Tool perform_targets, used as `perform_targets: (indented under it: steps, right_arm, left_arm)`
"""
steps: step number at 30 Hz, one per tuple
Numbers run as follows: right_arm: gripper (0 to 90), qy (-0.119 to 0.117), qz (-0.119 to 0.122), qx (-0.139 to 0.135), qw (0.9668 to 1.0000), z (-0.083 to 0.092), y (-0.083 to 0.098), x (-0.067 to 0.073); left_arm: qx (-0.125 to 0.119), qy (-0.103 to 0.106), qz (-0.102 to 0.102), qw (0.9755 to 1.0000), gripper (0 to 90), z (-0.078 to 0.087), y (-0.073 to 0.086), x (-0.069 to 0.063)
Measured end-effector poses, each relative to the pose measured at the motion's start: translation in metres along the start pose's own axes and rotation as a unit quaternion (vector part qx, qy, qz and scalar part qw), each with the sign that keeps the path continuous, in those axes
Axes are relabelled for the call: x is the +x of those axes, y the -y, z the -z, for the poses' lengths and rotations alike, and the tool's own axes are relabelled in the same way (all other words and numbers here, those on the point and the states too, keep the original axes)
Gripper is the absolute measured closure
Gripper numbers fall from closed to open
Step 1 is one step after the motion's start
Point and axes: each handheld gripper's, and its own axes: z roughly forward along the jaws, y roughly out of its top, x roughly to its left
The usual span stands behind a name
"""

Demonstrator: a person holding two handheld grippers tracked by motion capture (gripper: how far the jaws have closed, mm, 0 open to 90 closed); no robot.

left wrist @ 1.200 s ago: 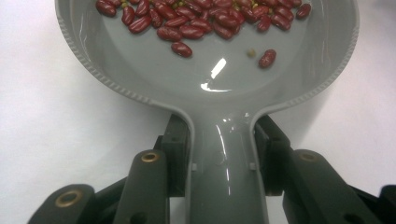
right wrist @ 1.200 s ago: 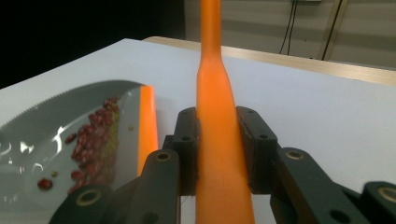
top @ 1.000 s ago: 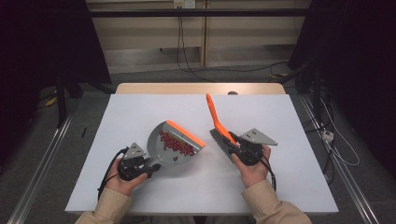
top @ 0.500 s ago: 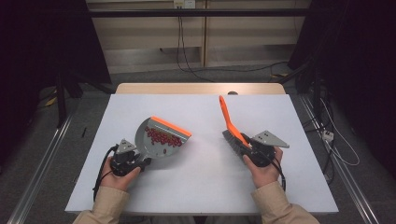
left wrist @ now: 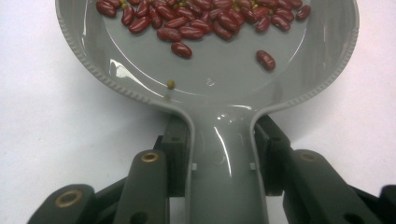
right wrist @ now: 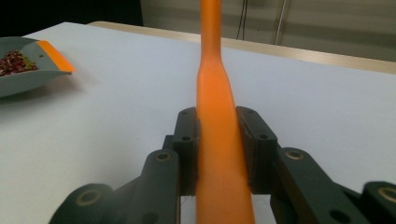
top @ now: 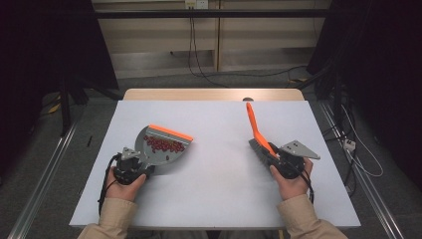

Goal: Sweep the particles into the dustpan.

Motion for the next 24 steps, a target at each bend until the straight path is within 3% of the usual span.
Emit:
perform_targets:
  steps: [19,24]
  right_arm:
    - [71.3,0.059,-0.005,0.003,0.9982,0.015,0.009,-0.038]
    - [71.3,0.08,0.001,0.007,0.9968,0.017,0.011,-0.043]
  left_arm:
    - [0.016,-0.028,0.029,0.9991,63.1,-0.004,0.003,0.008]
    - [0.017,-0.03,0.026,0.9991,63.1,-0.004,0.003,0.008]
